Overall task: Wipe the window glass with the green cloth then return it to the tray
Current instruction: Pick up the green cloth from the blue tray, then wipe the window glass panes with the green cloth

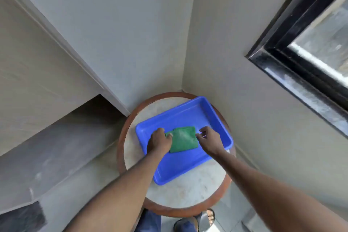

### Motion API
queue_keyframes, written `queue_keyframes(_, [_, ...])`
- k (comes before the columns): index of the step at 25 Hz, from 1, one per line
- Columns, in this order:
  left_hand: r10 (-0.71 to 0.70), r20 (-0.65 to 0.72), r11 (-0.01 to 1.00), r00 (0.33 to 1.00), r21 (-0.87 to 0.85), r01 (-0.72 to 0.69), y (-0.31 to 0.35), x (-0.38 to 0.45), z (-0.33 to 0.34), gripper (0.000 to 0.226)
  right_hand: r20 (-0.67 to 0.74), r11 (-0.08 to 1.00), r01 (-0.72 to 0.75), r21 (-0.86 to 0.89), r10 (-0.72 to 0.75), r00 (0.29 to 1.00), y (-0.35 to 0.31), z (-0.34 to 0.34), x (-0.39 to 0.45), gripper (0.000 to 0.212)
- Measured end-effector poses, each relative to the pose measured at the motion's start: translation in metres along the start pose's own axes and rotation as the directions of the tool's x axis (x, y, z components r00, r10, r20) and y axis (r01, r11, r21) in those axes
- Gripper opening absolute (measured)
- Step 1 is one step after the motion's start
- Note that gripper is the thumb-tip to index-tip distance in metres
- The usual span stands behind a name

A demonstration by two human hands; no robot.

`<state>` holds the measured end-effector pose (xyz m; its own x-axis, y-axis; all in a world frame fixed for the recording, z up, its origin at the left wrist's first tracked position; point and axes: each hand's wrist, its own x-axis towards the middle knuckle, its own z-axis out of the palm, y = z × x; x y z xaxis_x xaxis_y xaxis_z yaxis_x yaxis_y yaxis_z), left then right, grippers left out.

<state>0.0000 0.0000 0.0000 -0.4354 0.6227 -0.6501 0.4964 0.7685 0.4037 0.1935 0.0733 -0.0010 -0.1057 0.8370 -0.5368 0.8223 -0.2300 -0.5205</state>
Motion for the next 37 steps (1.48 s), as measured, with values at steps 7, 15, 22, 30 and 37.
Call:
queue_keyframes(7, [-0.279, 0.087, 0.944, 0.956, -0.160, 0.290, -0.016, 0.079, 0.075, 0.077, 0.069, 0.972, -0.233, -0.034, 0.235, 0.970, 0.028, 0.081, 0.078, 0.066])
queue_keyframes(15, [-0.177, 0.218, 0.769, 0.960, -0.577, 0.274, 0.025, 0.088, 0.060, 0.055, 0.322, 0.639, -0.452, 0.622, 0.318, 0.892, 0.024, 0.047, 0.087, 0.040])
queue_keyframes(22, [0.142, -0.053, 0.585, 0.989, -0.801, -0.126, 0.245, -0.010, -0.030, 0.073, 0.203, 0.340, -0.199, 0.919, 0.024, 0.979, -0.068, -0.200, 0.016, 0.022])
queue_keyframes(30, [0.594, -0.300, 0.244, 0.746, -0.817, -0.523, 0.495, -0.216, -0.207, 0.051, -0.180, 0.161, 0.205, 0.966, -0.157, 0.971, -0.172, -0.507, -0.139, 0.051])
queue_keyframes(37, [0.867, -0.284, 0.045, 0.408, -0.772, -0.634, 0.638, -0.358, -0.296, 0.057, -0.519, -0.047, 0.544, 0.838, -0.377, 0.767, -0.223, -0.648, -0.257, 0.032])
